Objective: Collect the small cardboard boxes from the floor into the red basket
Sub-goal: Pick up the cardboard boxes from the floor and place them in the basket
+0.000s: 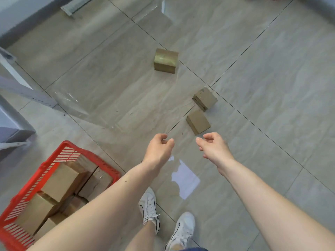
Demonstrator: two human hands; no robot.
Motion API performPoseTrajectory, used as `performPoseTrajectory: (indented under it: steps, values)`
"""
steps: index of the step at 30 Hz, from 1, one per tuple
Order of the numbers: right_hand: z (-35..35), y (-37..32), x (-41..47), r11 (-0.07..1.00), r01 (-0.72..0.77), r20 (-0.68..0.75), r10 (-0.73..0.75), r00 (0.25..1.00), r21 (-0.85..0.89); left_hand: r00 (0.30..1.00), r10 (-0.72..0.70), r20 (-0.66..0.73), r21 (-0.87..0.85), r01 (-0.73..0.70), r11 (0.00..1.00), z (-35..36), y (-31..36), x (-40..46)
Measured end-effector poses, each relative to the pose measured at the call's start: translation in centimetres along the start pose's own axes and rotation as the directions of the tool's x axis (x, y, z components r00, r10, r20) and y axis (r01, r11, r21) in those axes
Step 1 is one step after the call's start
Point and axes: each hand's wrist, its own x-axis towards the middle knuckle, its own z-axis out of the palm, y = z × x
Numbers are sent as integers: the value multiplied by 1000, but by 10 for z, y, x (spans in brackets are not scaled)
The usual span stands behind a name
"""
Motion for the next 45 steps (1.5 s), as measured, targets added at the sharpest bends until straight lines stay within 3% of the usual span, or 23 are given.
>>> performPoseTrajectory:
  steps: [13,26,38,45]
  values:
    - [-70,-24,152,987,26,53,-18,998,-161,994,-86,-68,-74,81,994,99,56,102]
    - [-51,31,312,927,34,141,21,990,-374,987,-147,-70,-137,136,981,191,18,250]
    - [2,95,418,948,-17,268,107,958,-319,965,-255,63,-178,262,948,238,-46,364]
    - [4,71,405,975,-27,207,74,976,-223,980,-197,-13,-240,189,952,232,-31,355]
